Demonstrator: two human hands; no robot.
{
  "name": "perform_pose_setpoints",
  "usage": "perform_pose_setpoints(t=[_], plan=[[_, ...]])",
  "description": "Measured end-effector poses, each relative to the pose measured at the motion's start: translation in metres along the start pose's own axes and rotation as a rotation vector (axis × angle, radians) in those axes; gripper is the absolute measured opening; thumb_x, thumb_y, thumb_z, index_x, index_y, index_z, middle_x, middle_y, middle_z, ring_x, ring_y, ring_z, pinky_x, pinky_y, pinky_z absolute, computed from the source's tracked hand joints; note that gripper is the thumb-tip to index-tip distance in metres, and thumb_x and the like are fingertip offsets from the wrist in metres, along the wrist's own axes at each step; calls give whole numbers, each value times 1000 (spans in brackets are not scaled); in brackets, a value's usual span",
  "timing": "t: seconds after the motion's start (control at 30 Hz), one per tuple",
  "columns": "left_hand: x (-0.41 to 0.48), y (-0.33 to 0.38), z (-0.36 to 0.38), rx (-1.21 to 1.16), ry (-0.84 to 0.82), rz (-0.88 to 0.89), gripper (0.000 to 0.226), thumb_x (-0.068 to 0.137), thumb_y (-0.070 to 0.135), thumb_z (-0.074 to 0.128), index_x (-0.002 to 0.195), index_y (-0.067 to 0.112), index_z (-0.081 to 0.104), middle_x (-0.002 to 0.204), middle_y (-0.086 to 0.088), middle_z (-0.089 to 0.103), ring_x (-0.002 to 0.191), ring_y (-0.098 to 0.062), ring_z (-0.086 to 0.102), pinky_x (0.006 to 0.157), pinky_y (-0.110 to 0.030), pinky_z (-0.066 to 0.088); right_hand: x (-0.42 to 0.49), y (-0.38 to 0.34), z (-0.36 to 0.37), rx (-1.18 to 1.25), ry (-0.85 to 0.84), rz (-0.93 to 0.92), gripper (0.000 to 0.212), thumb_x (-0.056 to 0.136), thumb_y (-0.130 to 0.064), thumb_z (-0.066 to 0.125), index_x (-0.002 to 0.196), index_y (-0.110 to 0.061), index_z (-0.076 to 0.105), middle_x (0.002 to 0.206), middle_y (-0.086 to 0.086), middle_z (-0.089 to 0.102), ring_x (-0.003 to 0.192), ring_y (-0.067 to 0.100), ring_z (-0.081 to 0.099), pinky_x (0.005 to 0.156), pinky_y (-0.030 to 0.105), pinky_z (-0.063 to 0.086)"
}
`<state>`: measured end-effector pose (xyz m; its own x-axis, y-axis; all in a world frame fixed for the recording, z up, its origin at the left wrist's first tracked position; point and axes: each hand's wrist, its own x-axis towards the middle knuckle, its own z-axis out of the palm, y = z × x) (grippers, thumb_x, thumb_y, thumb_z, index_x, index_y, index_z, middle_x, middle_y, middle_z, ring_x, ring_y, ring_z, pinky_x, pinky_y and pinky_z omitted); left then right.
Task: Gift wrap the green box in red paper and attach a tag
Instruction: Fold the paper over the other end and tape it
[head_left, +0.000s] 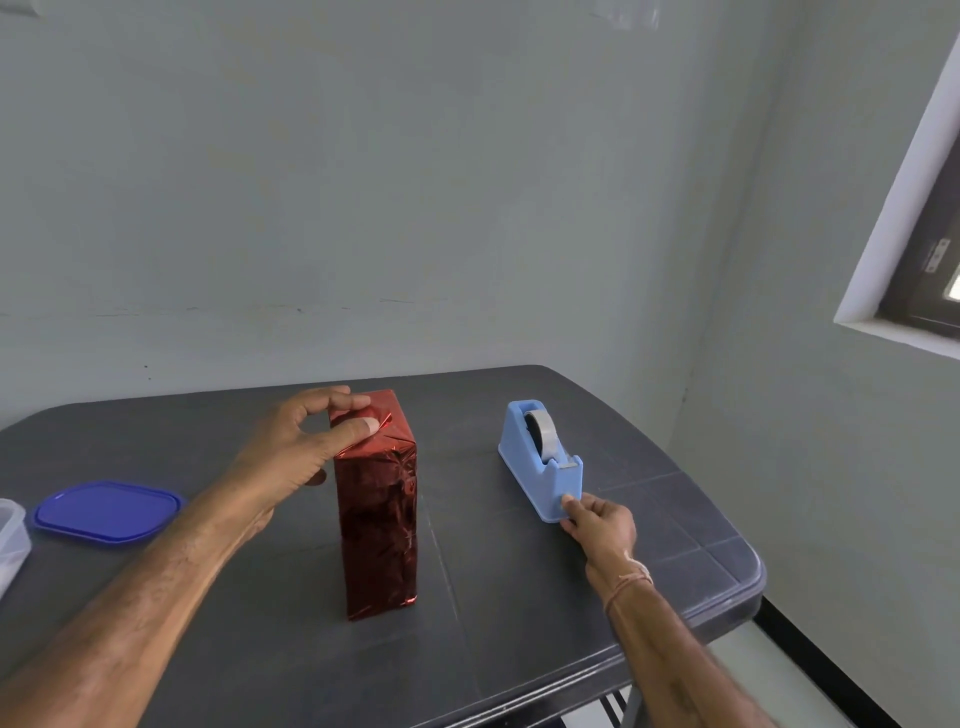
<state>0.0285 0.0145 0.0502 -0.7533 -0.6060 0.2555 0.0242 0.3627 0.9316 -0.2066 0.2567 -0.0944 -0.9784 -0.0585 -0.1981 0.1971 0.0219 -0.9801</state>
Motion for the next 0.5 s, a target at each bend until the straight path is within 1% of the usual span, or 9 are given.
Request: perform_pose_setpoints(t=[0.03,0.13,0.2,0.27,0.33,0.4,0.47,0.5], plan=[[-1,0,0,-5,-2,-2,27,86,26,79,112,30,74,136,18,55,94,9,54,68,-19,39,-1,2,-2,-18,5,0,9,91,-14,76,85,-8,75,101,14,76,90,22,72,90,41,61],[-1,2,-2,-14,-9,-12,26,84,30,81,109,34,75,135,20,54,99,3,58,72,-26,47,-4,-3,-4,-11,-56,43,12,93,-18,75,87,-8,73,105,15,75,91,23,70,92,42,61],[0,1,-2,-20,-11,-15,26,84,30,81,108,34,74,132,20,55,103,1,58,74,-29,49,-15,-8,-8,-3,-102,58,17,96,-22,71,91,-6,70,108,13,69,96,22,64,93,44,60],[1,0,-1,-20,-7,-12,26,82,32,83,107,35,75,131,21,56,106,1,58,75,-30,51,-31,-15,-13,-10,-169,22,22,100,-27,66,97,-5,68,111,12,65,102,22,61,89,46,60],[2,-1,0,-8,0,-5,26,81,33,84,106,35,76,131,21,57,104,5,57,72,-28,51,-46,-31,-15,-28,-295,-57,29,99,-34,66,106,-7,68,117,11,65,108,24,63,82,41,62],[3,-2,-2,-5,7,-8,27,80,34,84,106,36,76,132,22,57,108,5,56,70,-24,48,-58,-58,-9,-42,-439,-114,34,95,-40,69,115,-13,64,121,9,64,114,22,64,83,39,62],[3,-3,-3,-2,11,-1,28,79,35,85,105,37,76,133,23,57,118,-1,57,74,-22,48,-69,-94,6,-111,-570,-162,32,96,-40,68,116,-16,63,122,8,65,116,19,65,86,37,63],[3,-4,-4,-4,18,4,28,78,36,86,105,37,76,132,24,58,120,-3,57,80,-24,50,-74,-113,16,-191,-645,-228,31,98,-40,65,116,-14,66,122,6,67,116,16,65,88,37,62]])
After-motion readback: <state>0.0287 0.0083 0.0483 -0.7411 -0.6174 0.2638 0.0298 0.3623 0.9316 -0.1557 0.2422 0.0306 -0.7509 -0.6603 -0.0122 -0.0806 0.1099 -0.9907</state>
